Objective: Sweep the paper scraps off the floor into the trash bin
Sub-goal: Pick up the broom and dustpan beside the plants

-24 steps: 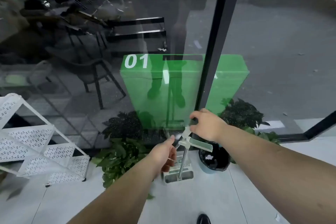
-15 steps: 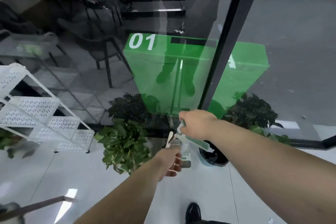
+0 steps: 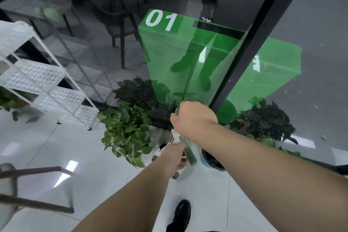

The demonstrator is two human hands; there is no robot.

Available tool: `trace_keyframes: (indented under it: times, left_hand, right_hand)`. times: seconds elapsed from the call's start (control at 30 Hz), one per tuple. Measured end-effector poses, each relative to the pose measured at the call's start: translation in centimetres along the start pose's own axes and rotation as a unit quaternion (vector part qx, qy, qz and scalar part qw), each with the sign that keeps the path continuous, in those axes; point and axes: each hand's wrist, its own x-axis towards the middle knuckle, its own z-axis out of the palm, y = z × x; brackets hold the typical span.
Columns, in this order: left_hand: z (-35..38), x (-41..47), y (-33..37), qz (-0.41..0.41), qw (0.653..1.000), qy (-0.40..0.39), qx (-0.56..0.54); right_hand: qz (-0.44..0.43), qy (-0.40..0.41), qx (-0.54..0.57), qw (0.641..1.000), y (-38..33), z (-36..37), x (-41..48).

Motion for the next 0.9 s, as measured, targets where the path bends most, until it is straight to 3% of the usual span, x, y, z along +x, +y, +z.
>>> trace_keyframes:
  times: [0.33,0.53,0.77,0.9]
  left_hand:
    - [1.9,-2.0,-1.8,-0.018,0.999,0.036,-0.033]
    - [-0.4,-2.3,-2.7,0.040,0.983,0.110,0.141]
    - [-6.3,-2.5,-5.8,0.060,0.931,0.100,0.346]
    - [-9.2,-2.9,-5.8,0.094,0.938,0.142,0.301]
  right_hand:
    - [0.011,0.046,0.100,0.994,-0.1,-1.6,-1.0]
    - [0.033,0.039,0.111,0.992,0.4,-1.6,-0.4]
    - [0.057,0.073,0.126,0.988,3.6,-2.9,0.9]
    - [0.046,0.091,0.125,0.987,3.8,-3.7,1.0]
